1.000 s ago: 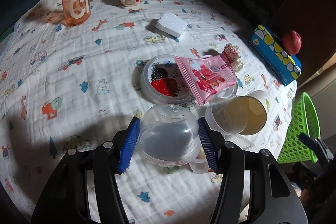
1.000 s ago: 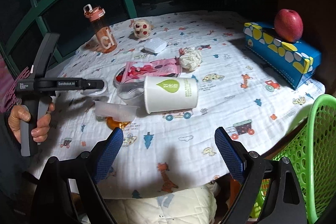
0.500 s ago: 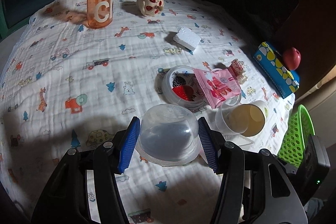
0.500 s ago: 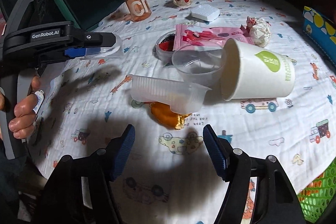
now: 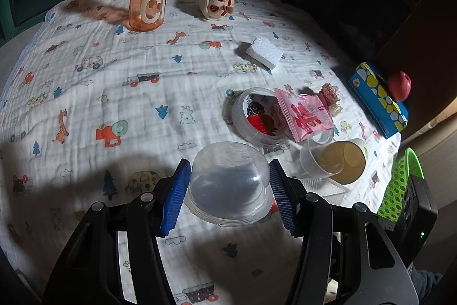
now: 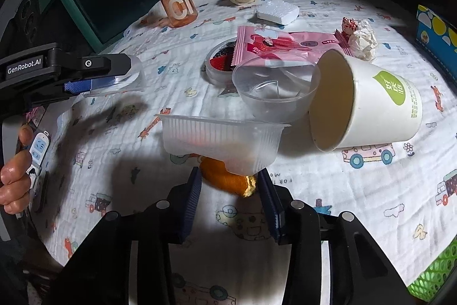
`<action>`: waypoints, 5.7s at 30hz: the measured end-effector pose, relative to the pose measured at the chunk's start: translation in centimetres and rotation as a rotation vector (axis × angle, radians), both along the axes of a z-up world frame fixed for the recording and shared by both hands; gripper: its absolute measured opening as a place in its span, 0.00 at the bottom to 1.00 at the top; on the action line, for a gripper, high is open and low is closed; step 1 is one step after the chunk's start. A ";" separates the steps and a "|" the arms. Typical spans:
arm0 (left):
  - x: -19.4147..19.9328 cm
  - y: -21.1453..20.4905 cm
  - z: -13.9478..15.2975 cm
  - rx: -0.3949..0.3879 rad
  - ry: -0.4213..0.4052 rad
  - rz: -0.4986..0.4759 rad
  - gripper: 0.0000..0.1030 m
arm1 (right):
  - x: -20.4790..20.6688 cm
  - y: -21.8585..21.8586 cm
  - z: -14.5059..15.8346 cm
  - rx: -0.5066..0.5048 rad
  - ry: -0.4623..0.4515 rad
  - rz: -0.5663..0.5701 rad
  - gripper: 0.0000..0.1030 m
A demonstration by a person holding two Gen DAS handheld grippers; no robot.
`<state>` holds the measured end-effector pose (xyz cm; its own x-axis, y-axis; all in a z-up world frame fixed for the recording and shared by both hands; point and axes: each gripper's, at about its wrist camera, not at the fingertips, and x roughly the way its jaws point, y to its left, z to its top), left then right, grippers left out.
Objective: Collect trash
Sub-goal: 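Grasp the orange pastry with the right tool while the left tool holds the dome lid, then drop the pastry into the green basket with the right tool while the left tool carries the lid, then open the left tool over the green basket to drop the dome lid, then move both tools back to the bed, left tool toward the clear tray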
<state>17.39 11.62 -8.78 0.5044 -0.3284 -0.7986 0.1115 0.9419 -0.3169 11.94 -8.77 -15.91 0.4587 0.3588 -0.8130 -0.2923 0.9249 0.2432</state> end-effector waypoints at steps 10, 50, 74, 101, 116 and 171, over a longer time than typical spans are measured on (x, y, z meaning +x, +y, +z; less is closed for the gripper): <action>-0.5 -1.1 0.7 -0.007 -0.011 -0.016 0.54 | -1.9 -1.1 1.6 0.010 0.001 0.038 0.31; -3.6 -25.2 8.2 -0.076 -0.132 -0.454 0.54 | -13.3 -32.6 11.2 -0.049 -0.210 -0.628 0.31; -5.4 -33.9 7.0 -0.049 -0.093 -0.609 0.54 | -13.2 -39.8 8.4 0.031 -0.159 -0.762 0.52; -9.8 -46.7 3.4 -0.066 0.014 -0.841 0.64 | -22.1 -43.5 12.2 0.029 -0.280 -0.920 0.64; -9.0 -40.5 6.2 -0.038 -0.078 -0.722 0.71 | -21.1 -40.9 13.0 0.039 -0.297 -0.862 0.67; -2.5 -12.6 -3.4 0.101 0.101 -0.029 0.90 | -9.0 -22.9 11.1 0.105 -0.203 -0.403 0.71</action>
<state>14.87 -1.00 -12.16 0.4110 -0.2568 -0.8747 0.1118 0.9665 -0.2312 2.90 -31.62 -4.84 0.7246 0.1948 -0.6611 0.0337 0.9481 0.3162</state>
